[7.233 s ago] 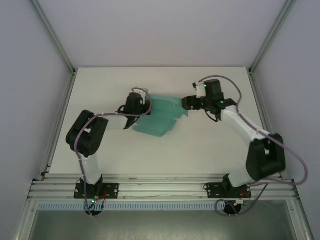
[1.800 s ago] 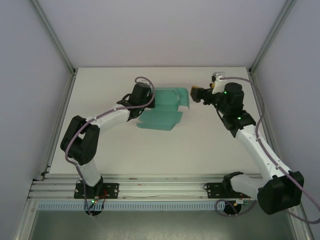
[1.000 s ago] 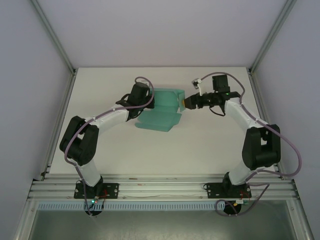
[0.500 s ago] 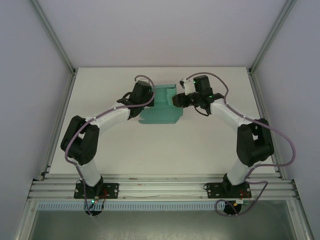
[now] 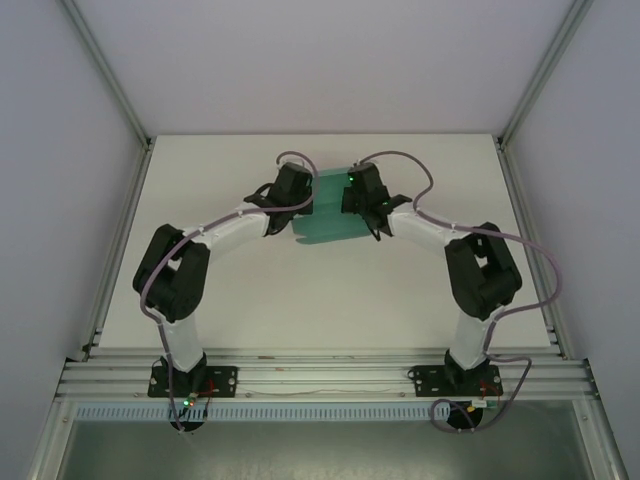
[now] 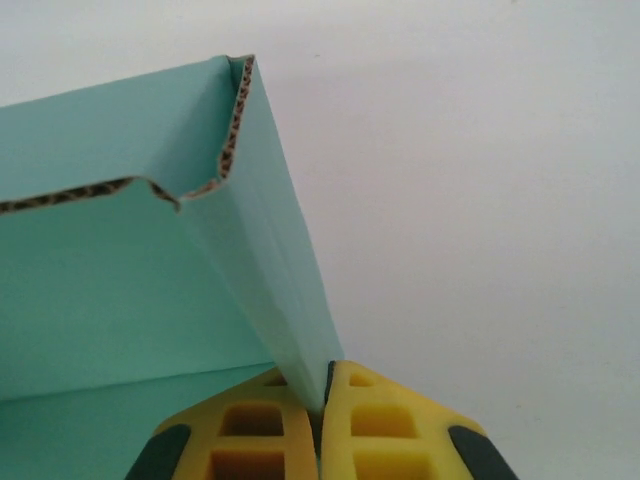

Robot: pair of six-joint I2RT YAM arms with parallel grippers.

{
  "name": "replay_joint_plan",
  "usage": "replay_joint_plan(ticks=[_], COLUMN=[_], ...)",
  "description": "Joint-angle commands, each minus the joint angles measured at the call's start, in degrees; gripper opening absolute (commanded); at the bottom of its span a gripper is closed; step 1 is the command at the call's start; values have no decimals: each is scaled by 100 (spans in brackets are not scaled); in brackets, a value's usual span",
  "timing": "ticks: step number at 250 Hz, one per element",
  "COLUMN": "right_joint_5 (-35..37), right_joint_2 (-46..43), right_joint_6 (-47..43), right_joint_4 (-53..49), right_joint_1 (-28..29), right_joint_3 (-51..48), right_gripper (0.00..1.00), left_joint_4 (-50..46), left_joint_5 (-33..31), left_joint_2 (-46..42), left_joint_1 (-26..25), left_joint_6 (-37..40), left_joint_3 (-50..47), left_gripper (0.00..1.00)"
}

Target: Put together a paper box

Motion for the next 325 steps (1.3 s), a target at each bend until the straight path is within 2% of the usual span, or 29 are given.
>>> replay_joint_plan(ticks=[1, 69, 84, 110, 133, 144, 181, 206, 230, 244, 277, 325], right_joint_5=[1586, 3931, 4024, 3945, 3244, 2652, 796, -472, -1396, -1604, -1548, -1403], right_joint_2=[150, 1011, 1087, 1005, 723, 488, -308, -690, -800, -794, -792, -836], right_joint_6=[651, 1802, 1802, 1607, 836, 410, -105, -119, -291, -350, -317, -450], right_joint_4=[-210, -2465, -2546, -2101, -945, -230, 1420, 1883, 1919, 1785, 1662, 1348], right_joint_1=[-98, -72, -75, -67, -79, -93, -264, -468, -572, -577, -615, -646], right_joint_3=[445, 1480, 1557, 1370, 839, 459, -629, -1034, -1155, -1135, -1137, -1050], right_gripper=[0, 0, 0, 0, 0, 0, 19, 30, 50, 55, 49, 48], left_joint_4=[-230, -472, -501, -495, -476, -493, -419, -349, -284, -265, -243, -303], left_joint_5=[147, 10, 46, 129, 140, 128, 178, 250, 328, 378, 396, 317], left_joint_2=[-17, 191, 251, 261, 220, 209, 159, 130, 127, 119, 67, 10], left_joint_1=[-65, -75, -75, -76, -75, -75, -71, -75, -72, -67, -67, -67], left_joint_6=[-210, -665, -679, -717, -704, -681, -572, -539, -519, -496, -467, -442], left_joint_3=[222, 437, 481, 510, 482, 476, 428, 380, 354, 345, 296, 292], left_gripper=[0, 0, 0, 0, 0, 0, 0, 0, 0, 0, 0, 0])
